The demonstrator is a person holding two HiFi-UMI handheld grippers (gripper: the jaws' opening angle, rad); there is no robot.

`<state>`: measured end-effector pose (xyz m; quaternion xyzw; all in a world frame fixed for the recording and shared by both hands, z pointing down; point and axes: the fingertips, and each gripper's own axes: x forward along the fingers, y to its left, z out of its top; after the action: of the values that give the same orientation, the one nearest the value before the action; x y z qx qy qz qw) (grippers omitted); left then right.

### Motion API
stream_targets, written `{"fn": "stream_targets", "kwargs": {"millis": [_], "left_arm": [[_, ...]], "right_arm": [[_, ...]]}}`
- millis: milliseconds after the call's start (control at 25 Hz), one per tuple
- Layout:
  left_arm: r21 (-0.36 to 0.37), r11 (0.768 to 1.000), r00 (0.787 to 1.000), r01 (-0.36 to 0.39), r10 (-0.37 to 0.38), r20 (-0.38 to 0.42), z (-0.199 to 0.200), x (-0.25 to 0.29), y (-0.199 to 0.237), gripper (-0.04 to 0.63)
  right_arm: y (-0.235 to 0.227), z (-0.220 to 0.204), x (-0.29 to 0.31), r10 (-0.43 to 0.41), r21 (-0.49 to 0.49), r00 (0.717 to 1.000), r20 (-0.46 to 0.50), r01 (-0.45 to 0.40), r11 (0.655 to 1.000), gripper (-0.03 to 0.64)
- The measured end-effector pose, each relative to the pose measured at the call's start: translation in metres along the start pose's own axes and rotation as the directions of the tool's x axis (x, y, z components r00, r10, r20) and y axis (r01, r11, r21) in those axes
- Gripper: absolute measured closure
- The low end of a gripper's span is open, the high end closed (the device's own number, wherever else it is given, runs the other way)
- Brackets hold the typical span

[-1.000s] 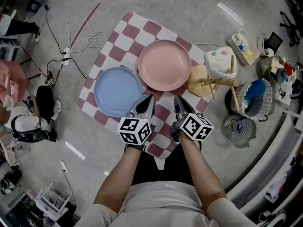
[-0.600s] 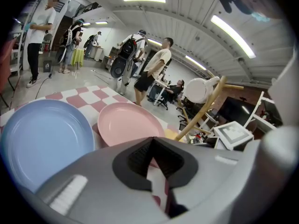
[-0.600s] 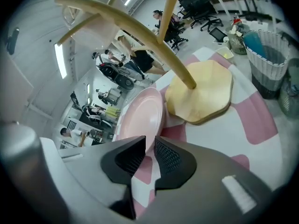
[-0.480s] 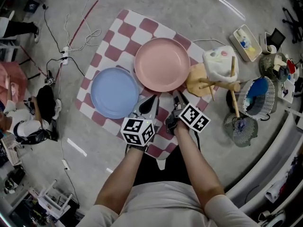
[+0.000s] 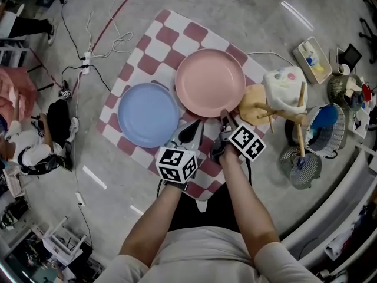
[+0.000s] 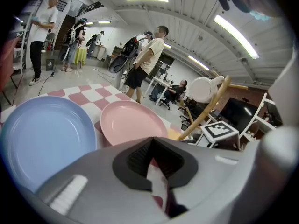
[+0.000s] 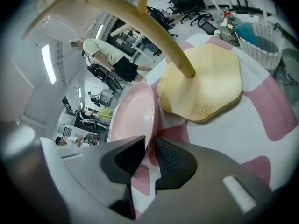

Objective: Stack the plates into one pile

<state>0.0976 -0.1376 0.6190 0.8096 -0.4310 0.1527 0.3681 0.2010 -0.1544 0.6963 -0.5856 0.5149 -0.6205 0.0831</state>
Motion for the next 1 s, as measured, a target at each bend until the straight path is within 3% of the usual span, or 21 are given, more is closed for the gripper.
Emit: {"fn": "stream_targets", "kwargs": {"millis": [200, 480, 680, 1000], "left_arm": [[-0.008, 1.000, 1.000, -0.009, 0.009, 0.006, 0.001, 0.000, 0.004, 0.589], [-0.018, 1.000, 1.000, -0.018, 0.019, 0.018, 0.005, -0.010, 0.008, 0.589], [-0.027, 0.999, 0.999, -0.030, 0.030, 0.029, 0.006, -0.016, 0.014, 0.589], [-0.034, 0.999, 0.998, -0.031, 0.032, 0.045, 0.007, -0.027, 0.015, 0.589]], "right_arm": [[-0.002, 0.002, 0.004, 0.023, 0.075, 1.000, -0.003, -0.023, 0.997, 0.565], [-0.002, 0.003, 0.006, -0.085, 0.047, 0.996, -0.025, 0.086, 0.995, 0.565], [-0.006, 0.005, 0.010, -0.057, 0.129, 0.998, -0.016, 0.059, 0.990, 0.567], [0.004, 0.006, -0.005, 0.004, 0.178, 1.000, 0.007, -0.005, 0.984, 0.575]]}}
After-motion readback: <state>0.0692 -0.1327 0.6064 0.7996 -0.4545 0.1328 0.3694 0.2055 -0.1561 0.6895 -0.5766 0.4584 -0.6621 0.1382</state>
